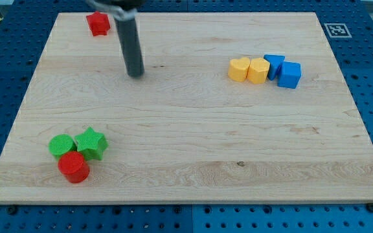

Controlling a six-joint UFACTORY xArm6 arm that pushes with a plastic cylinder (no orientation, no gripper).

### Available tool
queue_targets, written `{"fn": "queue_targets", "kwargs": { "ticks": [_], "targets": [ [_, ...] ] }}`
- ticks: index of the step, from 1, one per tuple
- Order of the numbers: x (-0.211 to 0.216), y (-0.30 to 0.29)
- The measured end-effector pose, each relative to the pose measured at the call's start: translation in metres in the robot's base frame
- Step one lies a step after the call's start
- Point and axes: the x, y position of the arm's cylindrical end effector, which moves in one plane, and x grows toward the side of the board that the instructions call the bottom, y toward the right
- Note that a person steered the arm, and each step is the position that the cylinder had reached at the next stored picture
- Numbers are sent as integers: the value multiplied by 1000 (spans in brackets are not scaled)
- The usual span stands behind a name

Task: Point your arm at the red circle

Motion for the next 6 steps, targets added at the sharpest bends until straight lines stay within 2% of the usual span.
{"fn": "queue_targets", "kwargs": {
  "ticks": [1, 2, 3, 4, 5, 6],
  "targets": [
    [95, 33],
    [201, 31],
    [201, 27],
    [200, -15],
    [200, -105],
    [199, -139]
  ]
}}
